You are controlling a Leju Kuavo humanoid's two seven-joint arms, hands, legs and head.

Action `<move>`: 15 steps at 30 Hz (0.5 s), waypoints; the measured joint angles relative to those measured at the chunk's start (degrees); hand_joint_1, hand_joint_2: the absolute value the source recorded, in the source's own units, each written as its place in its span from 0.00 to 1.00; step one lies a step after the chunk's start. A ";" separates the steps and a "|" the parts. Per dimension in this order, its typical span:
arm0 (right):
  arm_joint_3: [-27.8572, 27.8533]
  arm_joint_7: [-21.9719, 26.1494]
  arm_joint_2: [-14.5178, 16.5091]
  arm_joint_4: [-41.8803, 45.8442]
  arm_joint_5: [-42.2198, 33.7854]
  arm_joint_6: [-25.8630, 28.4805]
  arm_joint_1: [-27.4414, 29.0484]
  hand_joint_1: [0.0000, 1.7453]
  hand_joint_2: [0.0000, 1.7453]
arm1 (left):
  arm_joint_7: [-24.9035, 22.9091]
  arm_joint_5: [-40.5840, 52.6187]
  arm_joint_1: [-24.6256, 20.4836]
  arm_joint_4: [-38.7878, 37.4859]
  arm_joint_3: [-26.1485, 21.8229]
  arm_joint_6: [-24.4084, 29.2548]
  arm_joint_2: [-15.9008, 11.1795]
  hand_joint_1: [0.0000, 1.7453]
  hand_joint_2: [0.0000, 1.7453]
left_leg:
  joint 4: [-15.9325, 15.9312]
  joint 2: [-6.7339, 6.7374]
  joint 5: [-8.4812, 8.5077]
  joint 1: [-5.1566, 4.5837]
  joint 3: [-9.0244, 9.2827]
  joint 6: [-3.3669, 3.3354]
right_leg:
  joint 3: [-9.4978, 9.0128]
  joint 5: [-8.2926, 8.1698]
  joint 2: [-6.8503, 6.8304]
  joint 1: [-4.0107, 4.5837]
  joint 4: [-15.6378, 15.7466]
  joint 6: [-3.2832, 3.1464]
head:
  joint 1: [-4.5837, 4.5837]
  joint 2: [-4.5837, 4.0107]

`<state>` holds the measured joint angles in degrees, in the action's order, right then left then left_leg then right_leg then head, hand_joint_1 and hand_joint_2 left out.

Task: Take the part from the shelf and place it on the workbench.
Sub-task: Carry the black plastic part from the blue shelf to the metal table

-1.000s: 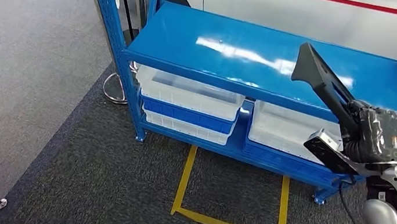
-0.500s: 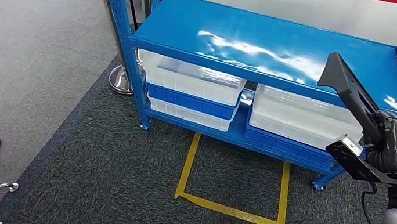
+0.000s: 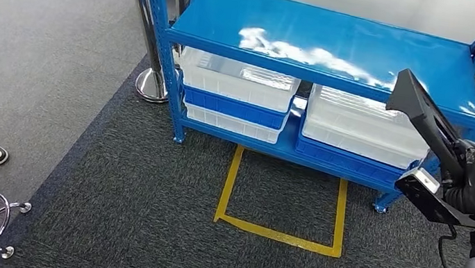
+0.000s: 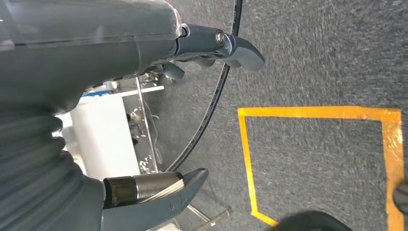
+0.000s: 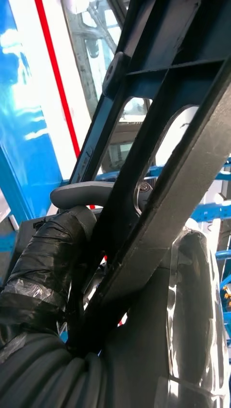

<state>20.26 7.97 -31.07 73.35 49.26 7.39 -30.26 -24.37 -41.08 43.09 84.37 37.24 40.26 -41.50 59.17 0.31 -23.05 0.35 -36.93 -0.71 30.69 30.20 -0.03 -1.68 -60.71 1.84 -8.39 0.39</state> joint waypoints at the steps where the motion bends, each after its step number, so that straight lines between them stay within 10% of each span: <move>1: 0.03 0.07 0.03 0.00 0.03 -0.03 -0.06 1.00 1.00 | 0.00 -0.25 -0.29 -0.01 0.05 0.01 0.10 0.00 1.00 | 0.11 -0.08 0.43 -0.09 -0.33 0.38 | -0.09 0.20 0.04 0.24 0.49 -0.48 | -0.04 -0.01; 4: 0.20 0.19 0.19 -0.02 0.14 -0.11 -0.29 1.00 1.00 | 0.00 -0.63 -0.73 -0.07 0.18 0.03 0.34 0.00 1.00 | 0.91 -0.28 -0.28 0.04 -1.24 1.42 | 1.40 -1.22 -0.26 0.00 0.46 -2.18 | -0.08 -0.01; 9: 0.40 0.23 0.36 -0.02 0.20 -0.15 -0.58 1.00 1.00 | 0.00 -1.02 -1.39 -0.08 0.20 0.04 0.54 0.00 1.00 | 15.14 -0.27 -11.25 0.34 -3.99 2.53 | 5.48 -4.65 -0.65 0.07 0.44 -3.32 | -0.10 -0.02; 11: 0.45 0.23 0.39 -0.02 0.20 -0.13 -0.51 1.00 1.00 | 0.00 -0.82 -1.28 -0.04 0.16 0.04 0.58 0.00 1.00 | 15.28 -0.28 -9.01 0.34 -1.35 2.39 | 7.31 -6.02 -0.67 0.17 0.31 -3.20 | -0.10 -0.02; 15: 0.38 0.06 0.38 0.12 0.23 0.03 -0.29 1.00 1.00 | 0.00 -0.17 -0.43 0.23 -0.10 0.07 0.55 0.00 1.00 | 0.04 -0.61 -8.05 -0.04 10.50 1.22 | 9.06 -8.51 -0.61 0.31 0.48 -2.29 | -0.08 -0.01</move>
<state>20.64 8.03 -30.69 73.47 49.50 7.42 -30.55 -24.37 -41.24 42.66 84.60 37.15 40.33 -40.94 59.21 -0.29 -31.10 0.31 -26.43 0.52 39.75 21.69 -0.64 -1.37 -60.23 -0.45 -8.47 0.38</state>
